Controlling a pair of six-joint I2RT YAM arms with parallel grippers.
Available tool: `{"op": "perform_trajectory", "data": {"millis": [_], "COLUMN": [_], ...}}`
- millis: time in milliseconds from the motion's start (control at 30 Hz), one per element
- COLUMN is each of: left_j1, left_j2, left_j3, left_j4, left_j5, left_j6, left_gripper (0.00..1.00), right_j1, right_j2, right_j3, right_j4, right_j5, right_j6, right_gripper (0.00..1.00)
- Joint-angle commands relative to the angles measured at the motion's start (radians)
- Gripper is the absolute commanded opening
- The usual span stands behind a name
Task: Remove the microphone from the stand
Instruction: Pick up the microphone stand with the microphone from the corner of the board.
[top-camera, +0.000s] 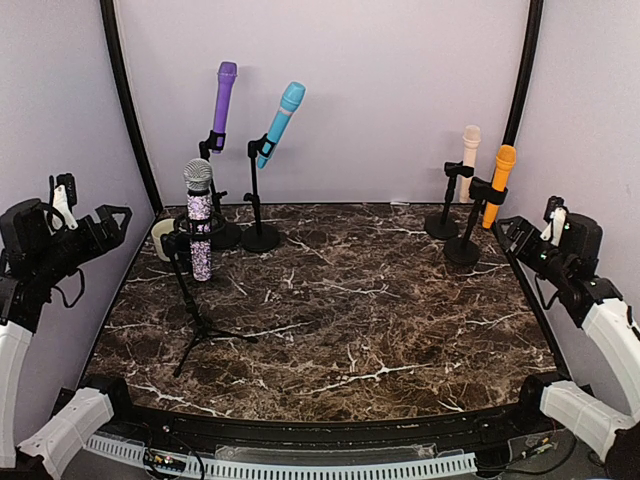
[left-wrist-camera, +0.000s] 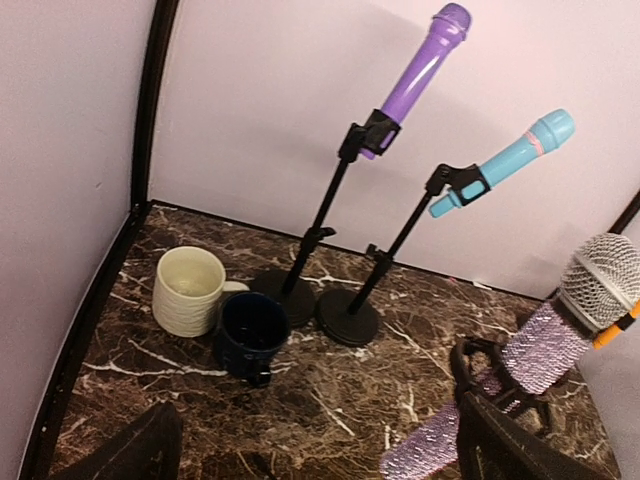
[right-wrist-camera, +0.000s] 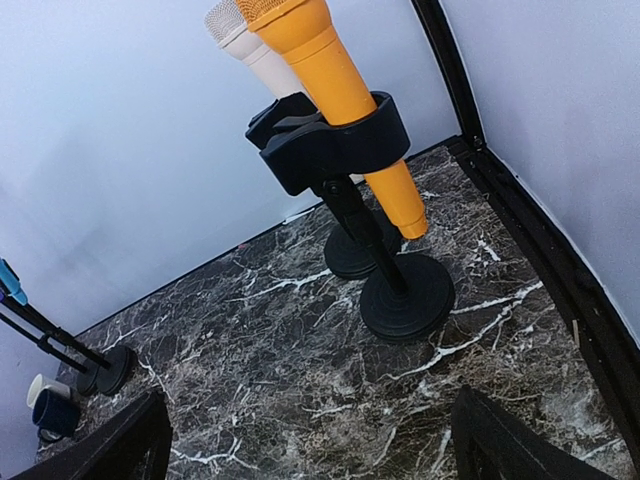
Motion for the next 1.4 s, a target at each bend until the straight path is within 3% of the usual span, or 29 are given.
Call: {"op": "perform_trajectory", "data": {"millis": [0,300,500,1200,1367], "left_j1": [-0.001,0.0,-0.012,-0.146,-0.238], "left_j2": [0.039,0.05,0.052,0.13,0.144], "left_j3": [0.115,0.218,0.238,0.061,0.015], "left_j4": [-0.175,-0.33,-0.379,-0.211,-0.116], "left_j5": [0.174,0.405,0.412,0.427,0.399], "left_j6": [0.062,0.184,0.226,0.22,0.174], "left_gripper": [0.97,0.96,0.93,0.87,0.72], "right_j1": [-0.001,-0.001,-0.001,0.012,0.013], "right_j2": [-0.007,0.016,0.025,0.057,0.049], "right_j3": [-0.003,-0.022,-0.02,-0.089,-0.102], "right_j4": [0.035,0.072,0.069,0.161,0.163], "right_j5": [-0.063,-0.157,-0.178,-0.19,-0.176], "right_j6": [-0.003,0.002,-0.001,0.049,0.043], "right_gripper": [0.99,0.98,0.98,0.99,0.99]}}
